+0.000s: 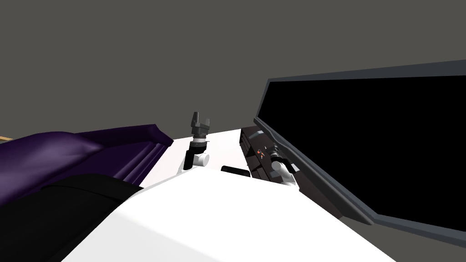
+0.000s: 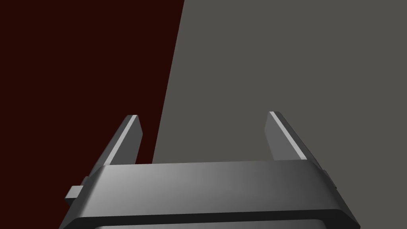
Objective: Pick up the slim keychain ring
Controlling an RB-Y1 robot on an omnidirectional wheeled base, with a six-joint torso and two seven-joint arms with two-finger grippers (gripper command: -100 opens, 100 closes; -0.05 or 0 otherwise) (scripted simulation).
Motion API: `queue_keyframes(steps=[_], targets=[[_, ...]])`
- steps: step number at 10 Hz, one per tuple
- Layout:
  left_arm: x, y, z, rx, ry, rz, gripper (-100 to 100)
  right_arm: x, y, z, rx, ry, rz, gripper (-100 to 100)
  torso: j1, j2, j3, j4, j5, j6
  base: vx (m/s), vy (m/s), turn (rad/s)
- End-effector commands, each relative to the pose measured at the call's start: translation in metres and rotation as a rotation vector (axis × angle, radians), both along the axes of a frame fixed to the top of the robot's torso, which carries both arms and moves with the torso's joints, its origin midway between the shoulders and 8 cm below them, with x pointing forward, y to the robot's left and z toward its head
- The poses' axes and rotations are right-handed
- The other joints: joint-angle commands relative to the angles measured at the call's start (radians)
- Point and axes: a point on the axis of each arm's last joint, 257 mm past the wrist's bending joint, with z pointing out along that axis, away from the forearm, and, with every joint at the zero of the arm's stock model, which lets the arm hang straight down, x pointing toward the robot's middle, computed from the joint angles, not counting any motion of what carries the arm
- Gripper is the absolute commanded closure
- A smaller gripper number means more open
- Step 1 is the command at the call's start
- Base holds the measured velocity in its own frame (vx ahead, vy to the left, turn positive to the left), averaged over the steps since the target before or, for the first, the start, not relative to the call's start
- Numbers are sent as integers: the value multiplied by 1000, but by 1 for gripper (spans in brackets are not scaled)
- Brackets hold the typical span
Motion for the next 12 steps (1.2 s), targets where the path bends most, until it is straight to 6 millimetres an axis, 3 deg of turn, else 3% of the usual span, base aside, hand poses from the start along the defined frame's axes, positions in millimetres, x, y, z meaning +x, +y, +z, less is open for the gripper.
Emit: queue_keyframes(steps=[1,9,12], targets=[[0,0,0,0,0,0,0,0,0,-20,69,49,-1,-100,0,0,0,0,0,0,9,-26,99],[0,0,0,0,0,0,0,-11,1,-93,297,235,-26,-100,0,0,0,0,0,0,7,-20,64],[0,0,0,0,0,0,0,-14,2,-112,396,295,-38,-100,0,0,0,0,0,0,6,-25,77]])
